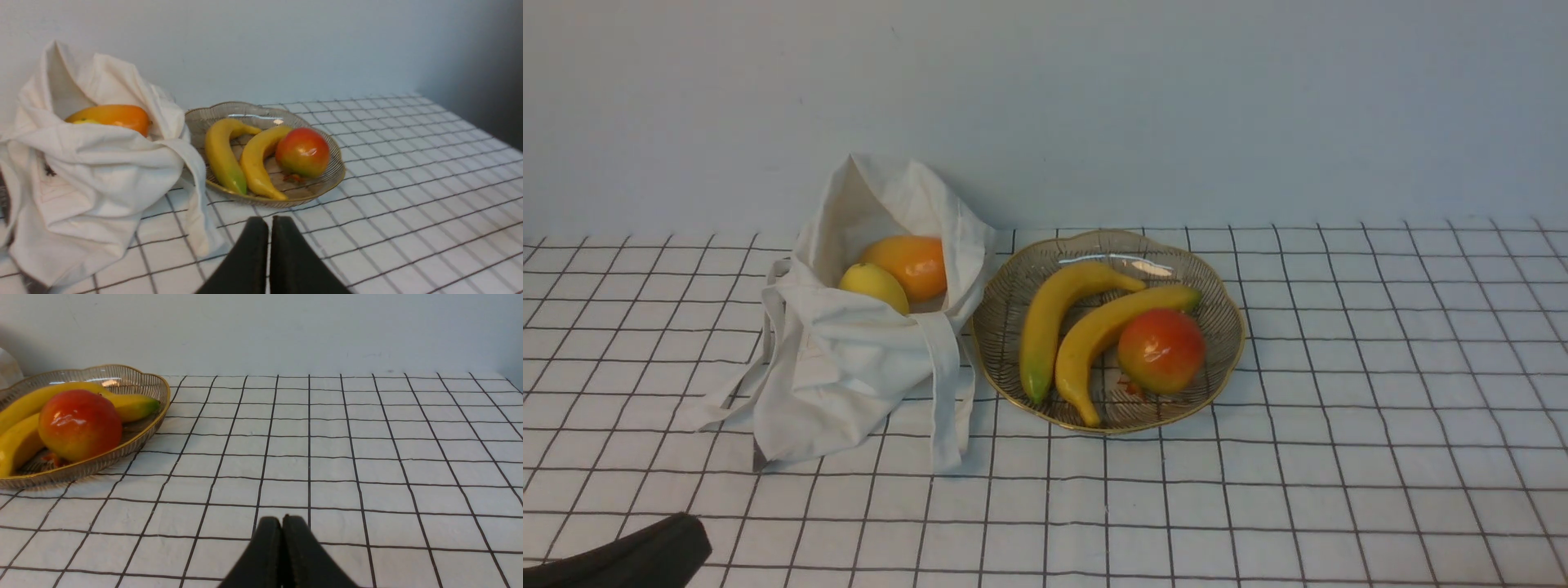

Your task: Take the fruit out of the bag on the white checkered tablecloth and place them on the plate.

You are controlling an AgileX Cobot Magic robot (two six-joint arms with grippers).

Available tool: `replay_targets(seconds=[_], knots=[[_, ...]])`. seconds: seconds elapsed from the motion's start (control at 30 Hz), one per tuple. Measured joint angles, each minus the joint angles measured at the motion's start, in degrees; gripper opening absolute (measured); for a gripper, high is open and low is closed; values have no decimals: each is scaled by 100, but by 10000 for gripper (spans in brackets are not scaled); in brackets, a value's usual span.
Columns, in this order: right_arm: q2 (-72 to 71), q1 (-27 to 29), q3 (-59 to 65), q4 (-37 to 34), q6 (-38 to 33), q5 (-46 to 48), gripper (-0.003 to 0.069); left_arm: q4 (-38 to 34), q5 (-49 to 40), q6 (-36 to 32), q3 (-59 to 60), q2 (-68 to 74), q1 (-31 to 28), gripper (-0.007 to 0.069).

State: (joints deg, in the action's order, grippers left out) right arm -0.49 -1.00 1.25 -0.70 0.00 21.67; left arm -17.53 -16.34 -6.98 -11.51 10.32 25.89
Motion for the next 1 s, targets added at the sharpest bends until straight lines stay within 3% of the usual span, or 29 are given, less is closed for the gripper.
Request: replay_targets(seconds=[0.13, 0.23, 0.37, 0.53, 1.0], knots=[[0, 0, 0, 0, 0, 0, -16, 883, -78, 316, 387, -136, -222, -8], [0, 0, 0, 0, 0, 0, -16, 1574, -155, 769, 804, -458, -939, -8], [0, 0, 0, 0, 0, 0, -16, 1754, -169, 933, 1188, -865, -1762, -8], [0, 0, 0, 0, 0, 0, -16, 1785, -217, 938, 1310, -1088, -2251, -8], [0, 0, 0, 0, 0, 0, -16, 1914, -515, 994, 1315, -1090, -2435, -8]])
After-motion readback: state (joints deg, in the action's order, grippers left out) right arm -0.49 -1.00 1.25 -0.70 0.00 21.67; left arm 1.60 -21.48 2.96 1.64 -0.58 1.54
